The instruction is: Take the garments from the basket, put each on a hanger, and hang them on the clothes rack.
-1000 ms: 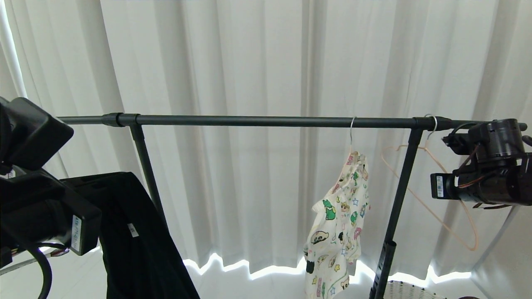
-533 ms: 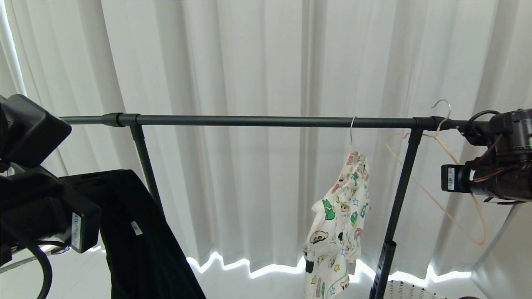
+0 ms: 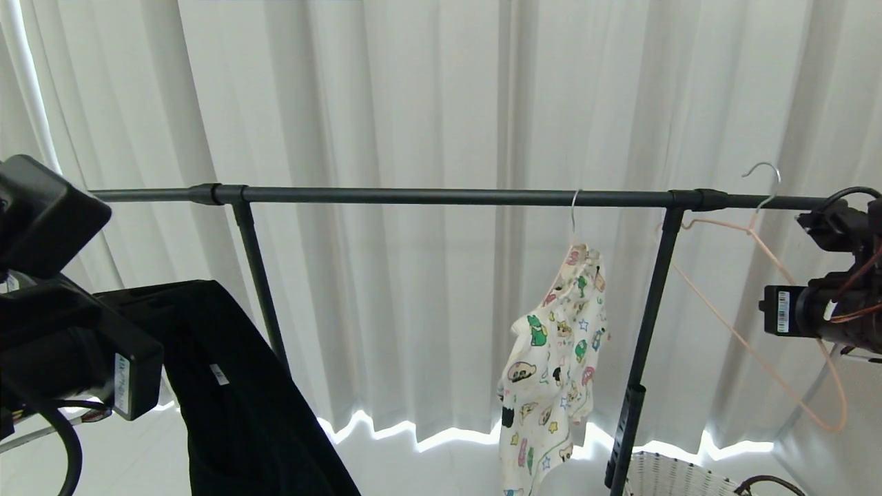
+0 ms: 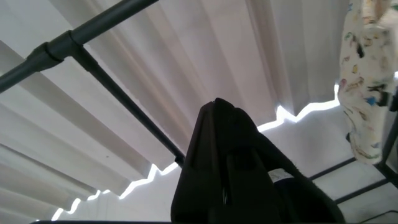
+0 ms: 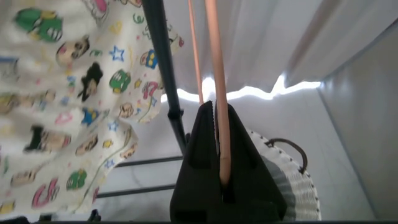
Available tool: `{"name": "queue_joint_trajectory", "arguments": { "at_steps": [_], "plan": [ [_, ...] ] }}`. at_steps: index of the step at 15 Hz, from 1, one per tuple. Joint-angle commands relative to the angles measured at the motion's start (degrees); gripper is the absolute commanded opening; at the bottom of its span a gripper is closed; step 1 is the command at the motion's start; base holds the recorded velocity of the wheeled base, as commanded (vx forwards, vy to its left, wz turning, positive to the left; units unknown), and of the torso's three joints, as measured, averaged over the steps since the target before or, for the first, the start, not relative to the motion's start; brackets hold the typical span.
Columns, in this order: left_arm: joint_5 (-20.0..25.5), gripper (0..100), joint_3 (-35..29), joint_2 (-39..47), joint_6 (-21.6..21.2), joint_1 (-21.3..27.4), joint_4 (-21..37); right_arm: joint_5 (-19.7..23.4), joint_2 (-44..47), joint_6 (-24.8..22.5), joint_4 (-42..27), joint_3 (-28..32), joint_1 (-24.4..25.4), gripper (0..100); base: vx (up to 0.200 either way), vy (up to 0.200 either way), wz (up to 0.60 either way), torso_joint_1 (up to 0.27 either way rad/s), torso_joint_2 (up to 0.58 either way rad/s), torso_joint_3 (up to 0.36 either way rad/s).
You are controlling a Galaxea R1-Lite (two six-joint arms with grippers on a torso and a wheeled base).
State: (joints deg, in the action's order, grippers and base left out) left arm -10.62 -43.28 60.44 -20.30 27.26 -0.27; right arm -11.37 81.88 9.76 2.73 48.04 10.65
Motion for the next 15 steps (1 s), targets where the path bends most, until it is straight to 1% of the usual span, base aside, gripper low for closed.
{"name": "queue_joint_trajectory", "arguments": {
  "at_steps": [1,4,6,10,14,15],
  "plan": [
    [0.0,0,0.0,0.0,0.1,0.0,0.1,-0.1,-2.7,0.0,-0.1,-0.9,0.2,0,-0.2,0.0,0.0,-0.017,0.0,0.002],
    [0.0,0,0.0,0.0,0.1,0.0,0.1,-0.1,-4.4,-1.2,-0.1,-2.4,0.4,0,-0.2,0.0,0.0,0.001,0.01,0.002],
    [0.1,0,0.0,0.1,0.1,0.0,0.1,0.0,-5.5,-1.6,-0.1,-3.5,1.5,0,-0.2,0.0,0.0,-0.002,0.0,0.005],
    [0.1,0,0.1,0.3,0.1,0.0,0.1,-0.1,-8.1,-1.6,-0.1,-4.3,6.4,0,-0.2,0.0,0.0,0.001,0.0,0.005],
    [0.1,0,2.1,0.8,0.1,0.0,0.1,0.1,-13.9,-1.6,-0.2,-5.1,20.3,0,0.0,0.0,0.0,0.0,0.0,0.0],
    [-0.2,0,2.5,1.8,0.4,0.0,0.1,0.1,-15.1,-1.6,-0.4,-5.6,25.4,0,0.0,0.0,0.0,0.0,0.0,0.0]
  ]
}}
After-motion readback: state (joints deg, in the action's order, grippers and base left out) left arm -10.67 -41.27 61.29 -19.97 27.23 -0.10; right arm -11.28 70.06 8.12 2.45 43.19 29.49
